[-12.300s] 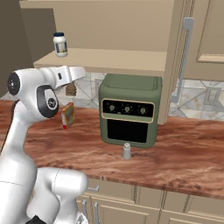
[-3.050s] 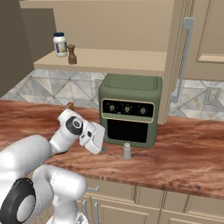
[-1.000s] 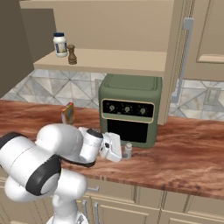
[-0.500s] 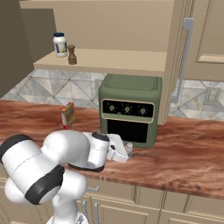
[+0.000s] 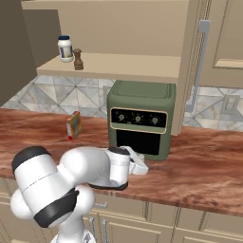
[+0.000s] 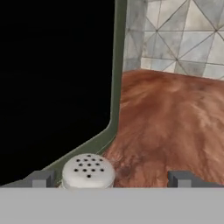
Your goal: There are various items on the counter. Only move the condiments/shakers into the cabinet.
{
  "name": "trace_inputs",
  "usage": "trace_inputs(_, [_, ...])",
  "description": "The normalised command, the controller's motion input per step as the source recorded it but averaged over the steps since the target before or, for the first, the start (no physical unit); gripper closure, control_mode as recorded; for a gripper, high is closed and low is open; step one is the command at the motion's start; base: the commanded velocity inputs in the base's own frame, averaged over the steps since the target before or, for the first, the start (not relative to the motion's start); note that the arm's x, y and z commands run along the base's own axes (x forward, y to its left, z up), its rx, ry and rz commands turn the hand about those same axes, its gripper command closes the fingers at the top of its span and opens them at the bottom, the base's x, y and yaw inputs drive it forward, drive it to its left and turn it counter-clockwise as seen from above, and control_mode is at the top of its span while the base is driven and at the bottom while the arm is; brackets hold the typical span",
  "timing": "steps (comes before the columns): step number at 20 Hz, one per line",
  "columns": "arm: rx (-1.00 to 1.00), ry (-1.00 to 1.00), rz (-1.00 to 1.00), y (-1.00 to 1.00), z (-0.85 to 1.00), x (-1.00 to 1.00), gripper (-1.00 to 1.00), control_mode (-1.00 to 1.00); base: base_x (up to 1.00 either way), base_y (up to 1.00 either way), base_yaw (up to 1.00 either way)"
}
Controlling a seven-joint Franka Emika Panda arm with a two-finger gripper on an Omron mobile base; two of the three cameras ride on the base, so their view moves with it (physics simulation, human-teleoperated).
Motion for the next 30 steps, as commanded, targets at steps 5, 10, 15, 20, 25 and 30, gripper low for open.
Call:
trace_inputs(5, [-0.06,0.11,0.13,0.07,-0.16,0.32,1.00,-1.00,0.00,0.00,0.00])
trace_inputs(10, [-0.09,0.13,0.11,0.17,-0.13,0.15,1.00,-1.00,0.00,0.00,0.00])
trace_inputs(15, [-0.01,0.01,0.02,0.33,0.21,-0.35,1.00,-1.00,0.00,0.00,0.00])
trace_inputs(20, [0.00,0.00,0.00,0.52,0.84,-0.53,1.00,-1.00,0.00,0.00,0.00])
trace_inputs(25, [0.00,0.00,0.00,0.65,1.00,-0.06,1.00,-1.00,0.00,0.00,0.00])
trace_inputs(30, [-0.06,0.13,0.04,0.26,1.00,-0.27,1.00,-1.00,0.00,0.00,0.00])
